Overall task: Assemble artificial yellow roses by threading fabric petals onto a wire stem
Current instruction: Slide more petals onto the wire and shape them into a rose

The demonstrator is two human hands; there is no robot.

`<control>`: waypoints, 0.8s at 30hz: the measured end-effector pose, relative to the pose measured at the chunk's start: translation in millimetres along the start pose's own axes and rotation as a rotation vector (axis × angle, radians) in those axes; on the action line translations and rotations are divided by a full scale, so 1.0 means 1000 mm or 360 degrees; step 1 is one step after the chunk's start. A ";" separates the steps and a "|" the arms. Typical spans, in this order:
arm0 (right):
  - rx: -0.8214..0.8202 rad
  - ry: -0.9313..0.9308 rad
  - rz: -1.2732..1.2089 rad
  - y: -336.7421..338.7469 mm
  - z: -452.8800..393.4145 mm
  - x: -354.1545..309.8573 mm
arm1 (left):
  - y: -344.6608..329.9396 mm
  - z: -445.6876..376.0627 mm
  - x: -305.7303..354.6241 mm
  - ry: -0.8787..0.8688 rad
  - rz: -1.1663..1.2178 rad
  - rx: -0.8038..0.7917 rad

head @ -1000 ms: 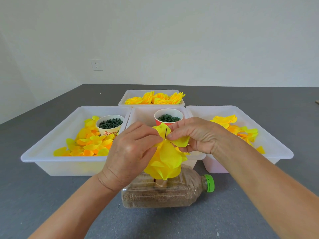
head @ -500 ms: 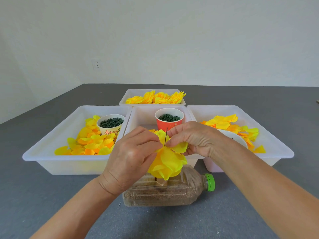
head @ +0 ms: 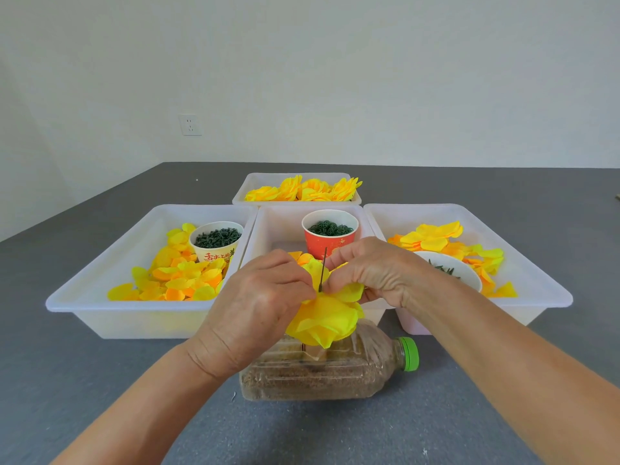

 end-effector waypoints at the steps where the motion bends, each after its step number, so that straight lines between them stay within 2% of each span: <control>1: 0.0004 0.0000 0.0022 -0.001 0.001 0.000 | -0.001 0.000 0.000 -0.0005 0.0003 -0.0026; 10: 0.0035 0.0023 0.0129 -0.001 0.003 -0.002 | 0.001 0.000 -0.006 0.0173 0.0056 -0.0298; 15: 0.0038 0.0037 0.0111 -0.002 0.005 -0.002 | 0.006 -0.001 -0.003 0.0263 0.0230 -0.0366; 19: 0.0147 0.0178 0.0147 -0.002 0.008 -0.003 | 0.001 -0.002 -0.006 0.0408 0.0277 -0.0262; 22: 0.0336 0.0472 0.0273 -0.003 0.013 -0.004 | -0.007 0.000 -0.010 0.0734 0.0322 -0.0079; 24: 0.0384 0.0560 0.0298 -0.004 0.017 -0.001 | -0.011 0.002 -0.016 0.1005 0.0428 0.0038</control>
Point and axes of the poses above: each hand's wrist, its own z-axis away from the middle knuckle, its own y-axis out of the back of the hand, x = y × z, the point moved 4 cm from there along -z, towards the middle knuckle, and after that the axes turned 3 degrees about z, right-handed, at the moved point
